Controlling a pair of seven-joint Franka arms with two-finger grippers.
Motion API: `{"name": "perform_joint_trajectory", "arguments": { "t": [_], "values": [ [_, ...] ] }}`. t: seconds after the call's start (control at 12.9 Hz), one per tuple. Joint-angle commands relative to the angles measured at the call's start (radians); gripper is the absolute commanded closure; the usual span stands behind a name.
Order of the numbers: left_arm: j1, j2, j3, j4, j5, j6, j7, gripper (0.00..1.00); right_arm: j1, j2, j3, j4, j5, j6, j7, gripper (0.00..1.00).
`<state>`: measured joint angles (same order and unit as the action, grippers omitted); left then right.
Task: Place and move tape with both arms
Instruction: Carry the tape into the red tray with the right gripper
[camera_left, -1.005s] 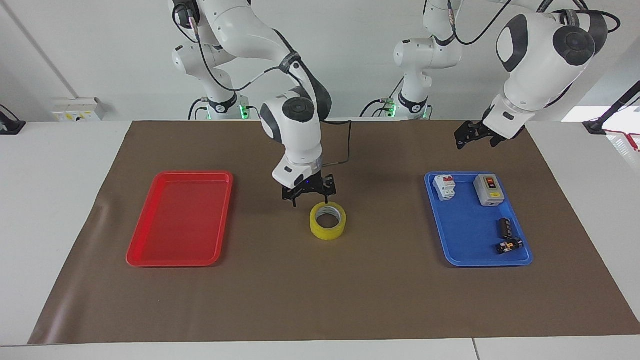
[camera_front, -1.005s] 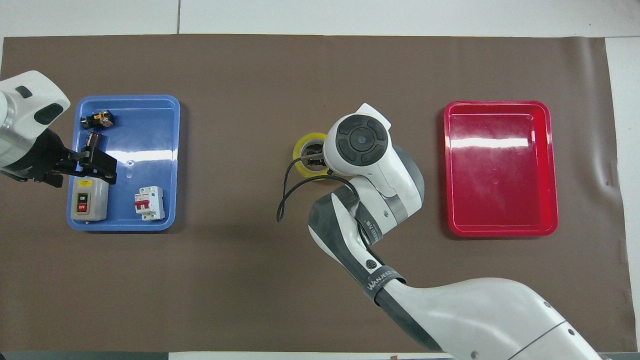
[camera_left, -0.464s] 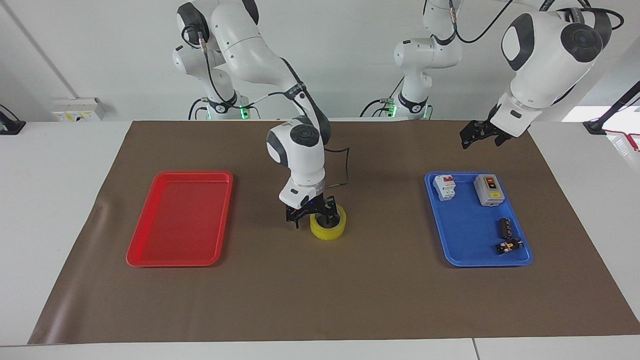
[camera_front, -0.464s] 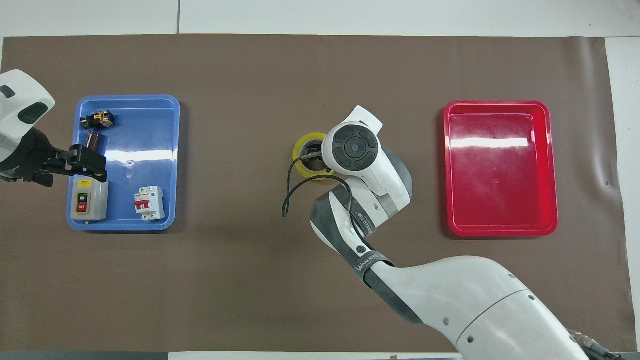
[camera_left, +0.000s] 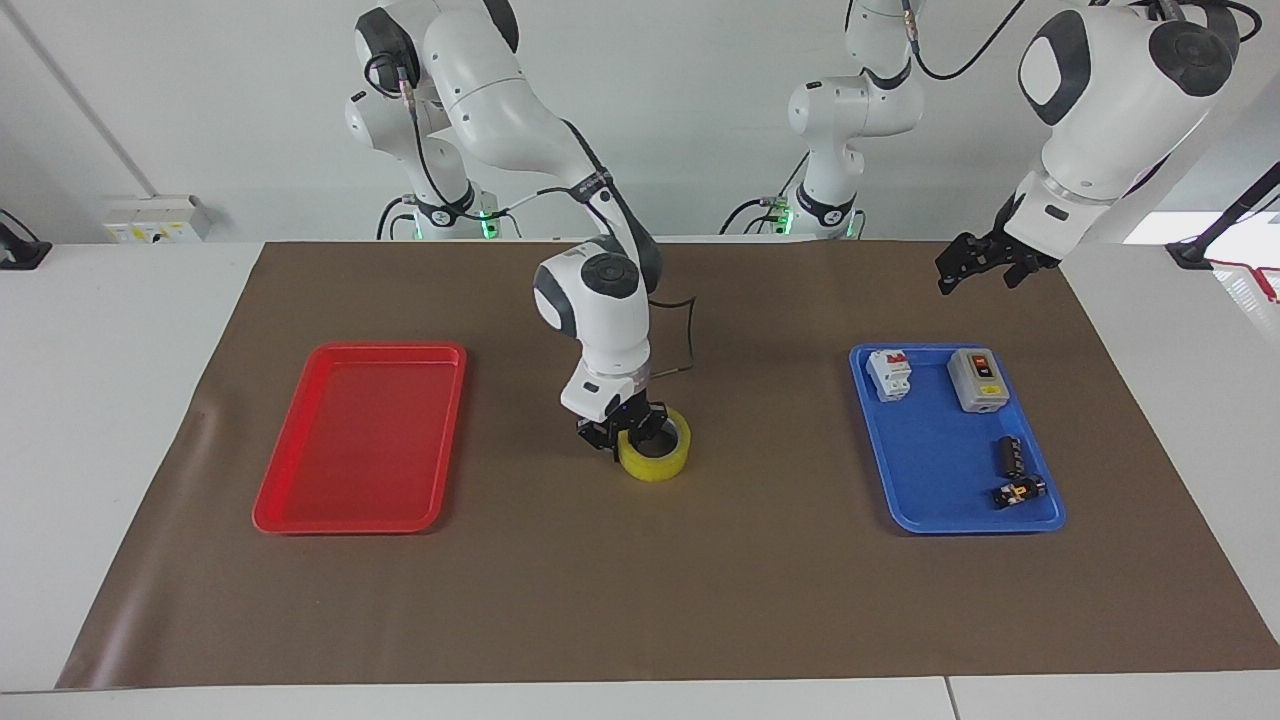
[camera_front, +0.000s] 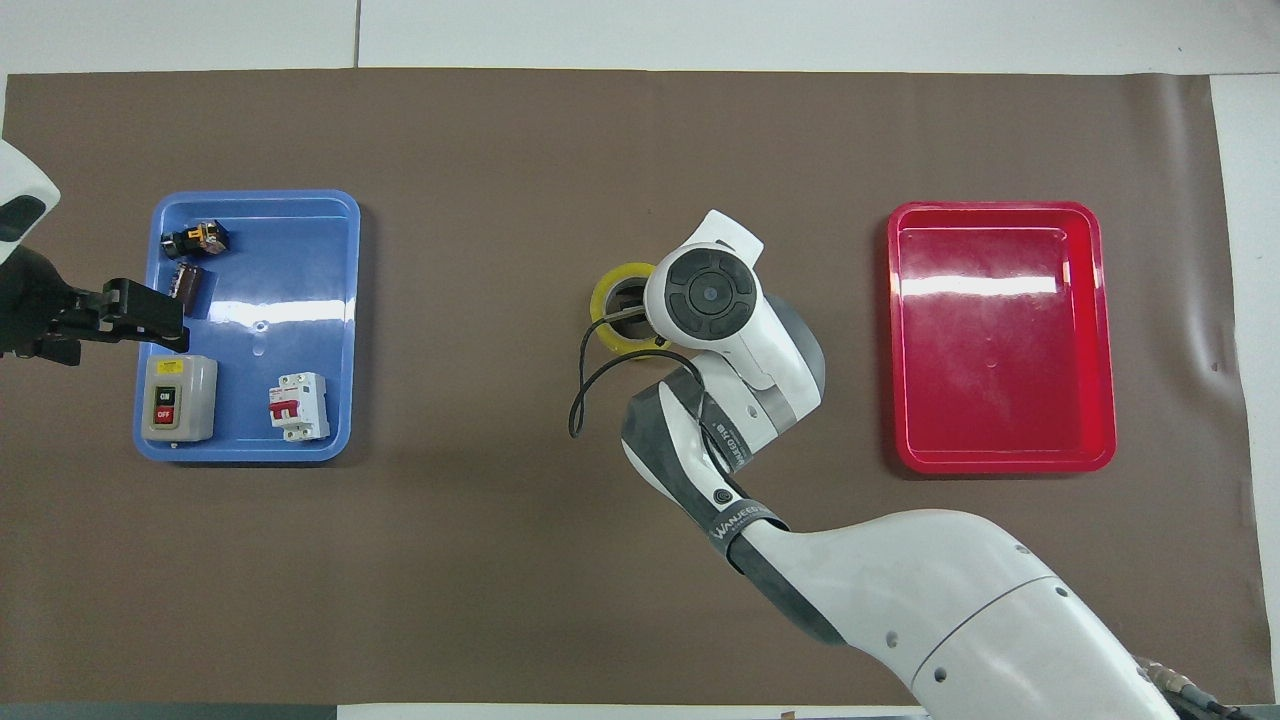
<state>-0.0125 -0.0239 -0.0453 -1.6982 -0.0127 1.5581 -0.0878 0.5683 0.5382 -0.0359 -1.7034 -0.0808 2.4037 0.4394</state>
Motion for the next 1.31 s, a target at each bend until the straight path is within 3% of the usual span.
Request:
{"name": "perform_joint_trajectory", "arguments": {
  "t": [0.0,0.15,0.23,0.46,0.62,0.93,1.24],
  "values": [
    [0.016,-0.019,-0.021,-0.028,-0.026,0.031,0.019,0.0,-0.054,0.025,0.007,0.172,-0.014,-0.2,-0.011,1.0],
    [0.008,-0.022,-0.021,-0.024,-0.024,0.033,0.014,0.0,-0.117,-0.007,0.007,0.273,-0.011,-0.402,-0.022,1.0],
    [0.012,-0.03,-0.021,-0.026,-0.024,0.031,0.013,0.0,-0.166,-0.053,0.007,0.265,-0.004,-0.464,-0.075,1.0],
    [0.014,-0.033,-0.021,-0.021,-0.024,0.036,0.01,0.0,-0.33,-0.194,0.007,0.095,0.004,-0.485,-0.368,1.0],
    [0.006,-0.033,-0.021,-0.015,-0.024,0.034,0.011,0.0,-0.434,-0.219,0.007,0.036,0.006,-0.471,-0.557,1.0],
    [0.008,-0.033,-0.021,-0.017,-0.024,0.031,0.016,0.0,-0.603,-0.268,0.008,-0.158,0.025,-0.257,-0.879,1.0],
    [0.008,-0.033,-0.021,-0.017,-0.024,0.031,0.016,0.0,-0.676,-0.323,0.007,-0.378,0.097,-0.051,-0.995,1.0]
  ]
}}
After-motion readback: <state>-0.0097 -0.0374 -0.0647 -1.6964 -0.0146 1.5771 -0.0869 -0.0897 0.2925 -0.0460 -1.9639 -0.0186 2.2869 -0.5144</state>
